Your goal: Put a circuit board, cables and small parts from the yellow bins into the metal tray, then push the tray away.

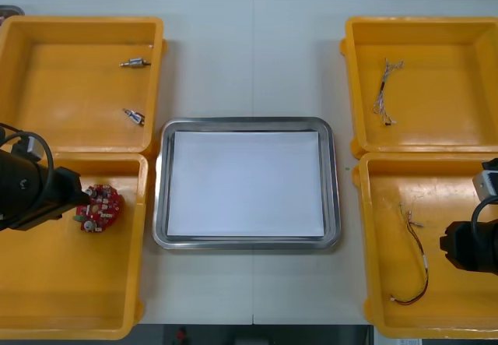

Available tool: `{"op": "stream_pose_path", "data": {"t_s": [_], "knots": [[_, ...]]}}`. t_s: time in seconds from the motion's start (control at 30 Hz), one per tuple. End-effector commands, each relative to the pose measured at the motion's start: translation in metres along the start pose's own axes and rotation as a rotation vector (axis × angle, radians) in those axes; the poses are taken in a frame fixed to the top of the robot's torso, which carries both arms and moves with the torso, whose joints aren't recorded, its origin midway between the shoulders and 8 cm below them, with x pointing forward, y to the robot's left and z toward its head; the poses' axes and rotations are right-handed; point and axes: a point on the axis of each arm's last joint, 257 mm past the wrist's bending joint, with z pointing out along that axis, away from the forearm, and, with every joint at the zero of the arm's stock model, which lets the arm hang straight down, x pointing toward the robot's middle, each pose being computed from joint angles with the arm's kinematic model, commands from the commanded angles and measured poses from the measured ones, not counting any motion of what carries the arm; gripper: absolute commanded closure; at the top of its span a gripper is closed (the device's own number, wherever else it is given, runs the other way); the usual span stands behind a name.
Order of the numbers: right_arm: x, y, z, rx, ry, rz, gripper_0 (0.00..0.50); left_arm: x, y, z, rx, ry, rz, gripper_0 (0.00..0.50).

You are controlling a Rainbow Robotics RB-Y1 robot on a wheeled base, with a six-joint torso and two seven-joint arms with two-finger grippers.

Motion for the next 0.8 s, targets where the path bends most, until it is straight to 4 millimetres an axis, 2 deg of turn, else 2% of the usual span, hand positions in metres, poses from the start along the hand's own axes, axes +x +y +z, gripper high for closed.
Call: {"op": "stream_pose_path", "data": {"t_s": [0.03, 0.3, 0.53, 0.8], "knots": [[0.017, 0.008, 0.018, -0.022, 0.012, -0.007, 0.0, 0.006, 0.003, 0.014, -0.014, 0.008, -0.048, 0.0], [0.024, 0.012, 0.047, -0.029, 0.0, -0.008, 0.0, 0.016, 0.006, 0.029, -0.034, 0.026, -0.039, 0.0], [0.042, 0.013, 0.066, -0.037, 0.037, 0.002, 0.0, 0.023, 0.011, 0.04, -0.039, 0.026, -0.037, 0.0], [0.056, 0.015, 0.079, -0.056, 0.041, 0.004, 0.0, 0.024, 0.016, 0.046, -0.044, 0.017, -0.036, 0.0]]}}
